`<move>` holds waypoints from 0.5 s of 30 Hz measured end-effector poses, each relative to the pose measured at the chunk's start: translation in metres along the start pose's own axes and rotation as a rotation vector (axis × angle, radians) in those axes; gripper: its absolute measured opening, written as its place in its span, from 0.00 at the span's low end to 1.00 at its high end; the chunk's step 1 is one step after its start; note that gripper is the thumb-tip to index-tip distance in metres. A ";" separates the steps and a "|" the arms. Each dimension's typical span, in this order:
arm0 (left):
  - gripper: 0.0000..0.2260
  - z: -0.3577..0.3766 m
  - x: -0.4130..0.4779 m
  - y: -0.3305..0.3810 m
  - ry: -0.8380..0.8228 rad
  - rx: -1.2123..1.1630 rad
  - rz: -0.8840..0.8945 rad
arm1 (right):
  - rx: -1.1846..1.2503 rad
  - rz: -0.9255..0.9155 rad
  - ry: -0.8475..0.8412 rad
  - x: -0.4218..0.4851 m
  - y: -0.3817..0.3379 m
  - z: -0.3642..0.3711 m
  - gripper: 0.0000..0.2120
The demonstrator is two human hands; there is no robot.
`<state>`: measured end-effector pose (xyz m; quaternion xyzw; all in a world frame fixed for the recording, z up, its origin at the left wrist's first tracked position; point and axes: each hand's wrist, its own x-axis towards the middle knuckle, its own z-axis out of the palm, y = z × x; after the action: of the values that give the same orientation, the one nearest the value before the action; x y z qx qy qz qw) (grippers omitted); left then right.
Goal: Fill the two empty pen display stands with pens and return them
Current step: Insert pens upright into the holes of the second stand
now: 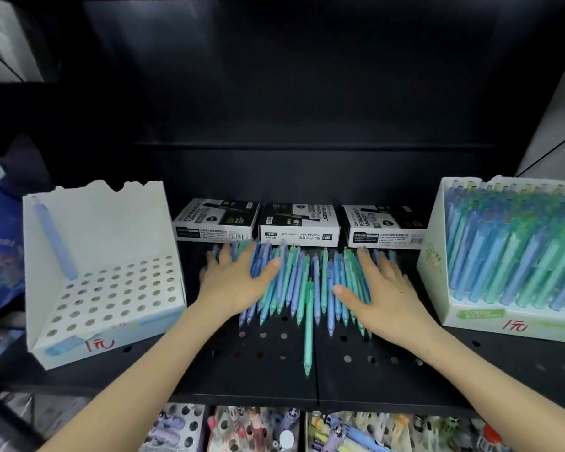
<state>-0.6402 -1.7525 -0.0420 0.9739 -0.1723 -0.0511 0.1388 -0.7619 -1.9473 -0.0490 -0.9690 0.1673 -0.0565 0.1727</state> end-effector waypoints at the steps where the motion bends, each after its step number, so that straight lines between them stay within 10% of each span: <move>1: 0.34 -0.001 -0.001 0.004 -0.013 0.012 0.017 | -0.013 0.000 -0.020 0.001 -0.002 0.000 0.36; 15: 0.39 -0.009 -0.008 0.032 -0.095 0.067 0.082 | -0.137 0.043 -0.097 0.016 -0.026 0.004 0.31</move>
<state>-0.6564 -1.7760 -0.0238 0.9666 -0.2201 -0.0859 0.0996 -0.7379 -1.9287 -0.0427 -0.9763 0.1831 0.0059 0.1153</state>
